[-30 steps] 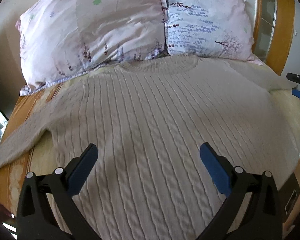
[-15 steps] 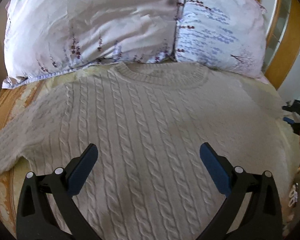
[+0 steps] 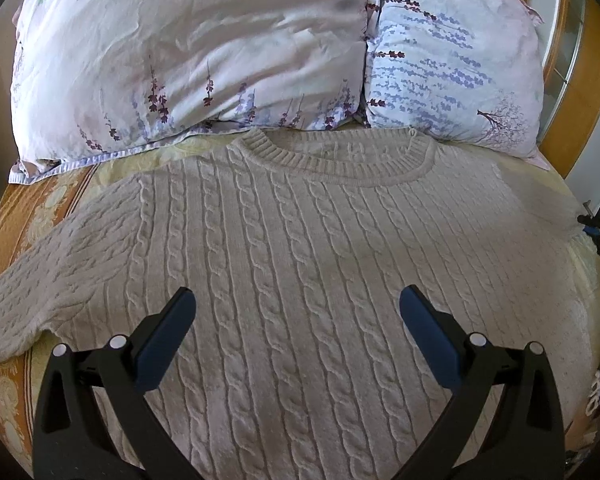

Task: Fold small clothes
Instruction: 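Grasp a sweater sleeve cuff with the right gripper and lift it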

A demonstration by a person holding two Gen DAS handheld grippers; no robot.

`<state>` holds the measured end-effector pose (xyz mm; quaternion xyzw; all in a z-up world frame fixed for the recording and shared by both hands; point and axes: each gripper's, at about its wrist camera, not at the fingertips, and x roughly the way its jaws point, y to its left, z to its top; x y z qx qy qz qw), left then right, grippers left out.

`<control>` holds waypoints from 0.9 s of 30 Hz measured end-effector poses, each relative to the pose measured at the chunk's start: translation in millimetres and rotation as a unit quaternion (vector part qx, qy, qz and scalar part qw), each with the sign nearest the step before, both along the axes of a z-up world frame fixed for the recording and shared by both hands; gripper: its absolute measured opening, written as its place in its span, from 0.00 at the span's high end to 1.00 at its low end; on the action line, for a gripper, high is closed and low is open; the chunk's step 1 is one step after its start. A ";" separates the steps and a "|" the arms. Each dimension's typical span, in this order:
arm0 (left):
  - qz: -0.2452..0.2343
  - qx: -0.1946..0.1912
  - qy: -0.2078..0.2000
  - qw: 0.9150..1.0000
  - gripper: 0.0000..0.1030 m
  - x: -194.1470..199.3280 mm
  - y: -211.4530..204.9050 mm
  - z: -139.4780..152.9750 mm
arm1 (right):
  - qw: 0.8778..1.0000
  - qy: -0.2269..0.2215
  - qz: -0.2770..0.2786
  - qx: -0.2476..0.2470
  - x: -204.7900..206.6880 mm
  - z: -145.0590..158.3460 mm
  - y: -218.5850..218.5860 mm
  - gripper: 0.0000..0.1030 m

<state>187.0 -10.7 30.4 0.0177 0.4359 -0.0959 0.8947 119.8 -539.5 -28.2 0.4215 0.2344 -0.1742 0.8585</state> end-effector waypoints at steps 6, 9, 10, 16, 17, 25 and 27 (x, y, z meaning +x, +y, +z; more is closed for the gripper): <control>0.011 -0.019 0.007 1.000 0.02 4.0 6.3 0.1 | 0.994 -0.062 0.043 -0.076 -2.7 44.9 34.0 0.90; 0.009 -0.048 0.007 0.999 0.02 4.7 12.5 1.1 | 0.984 -0.100 0.094 -0.111 -2.7 70.2 70.3 0.90; 0.006 -0.067 0.003 0.998 0.02 3.7 15.1 2.2 | 0.979 -0.113 0.118 -0.121 -1.9 77.7 87.1 0.90; 0.006 -0.119 -0.025 0.993 0.02 -1.9 21.7 10.8 | 0.946 -0.121 0.272 -0.132 13.9 73.7 185.9 0.90; 0.003 -0.112 -0.029 0.993 0.02 -2.5 19.7 12.1 | 0.941 -0.110 0.293 -0.126 21.1 65.8 199.1 0.90; -0.008 -0.094 -0.037 0.995 0.02 -6.0 15.4 16.8 | 0.938 -0.043 0.337 -0.061 36.6 6.4 232.3 0.84; -0.010 -0.093 -0.036 0.995 0.02 -2.7 16.2 16.6 | 0.946 -0.062 0.316 -0.029 27.7 6.6 218.5 0.56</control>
